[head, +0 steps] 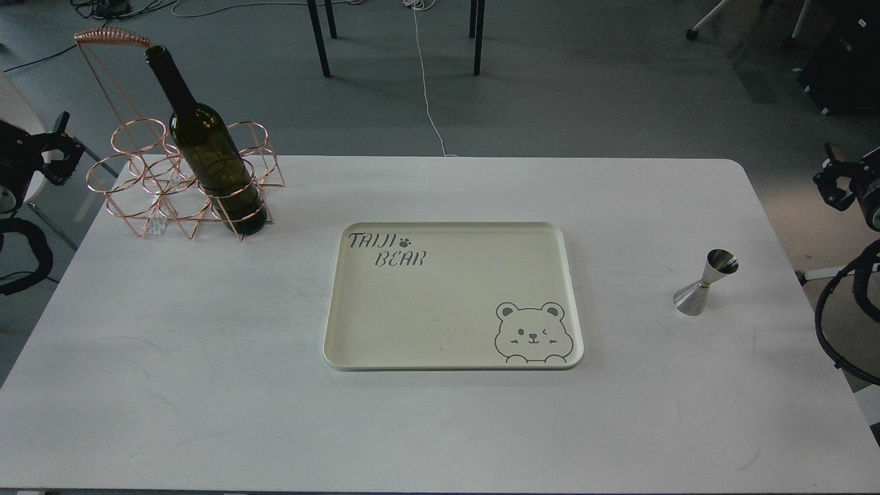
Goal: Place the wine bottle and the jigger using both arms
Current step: 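Release the bottle and withdraw the left gripper from the rack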
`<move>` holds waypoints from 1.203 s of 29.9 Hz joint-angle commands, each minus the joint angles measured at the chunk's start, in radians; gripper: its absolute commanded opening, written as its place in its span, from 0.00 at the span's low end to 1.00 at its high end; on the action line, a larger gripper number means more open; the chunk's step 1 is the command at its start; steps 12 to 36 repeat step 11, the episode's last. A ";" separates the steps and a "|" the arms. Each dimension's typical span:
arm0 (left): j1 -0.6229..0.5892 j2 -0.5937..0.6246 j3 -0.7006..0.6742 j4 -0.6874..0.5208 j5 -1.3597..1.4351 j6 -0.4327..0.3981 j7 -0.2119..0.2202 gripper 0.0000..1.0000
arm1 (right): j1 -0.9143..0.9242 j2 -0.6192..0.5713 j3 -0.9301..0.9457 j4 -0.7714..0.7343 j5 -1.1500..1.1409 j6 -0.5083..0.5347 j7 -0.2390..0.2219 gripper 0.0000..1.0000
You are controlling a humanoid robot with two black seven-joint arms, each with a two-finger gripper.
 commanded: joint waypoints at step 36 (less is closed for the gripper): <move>0.036 -0.038 -0.038 0.000 0.015 -0.016 -0.010 0.98 | -0.081 0.038 0.095 0.003 0.000 0.038 0.003 0.99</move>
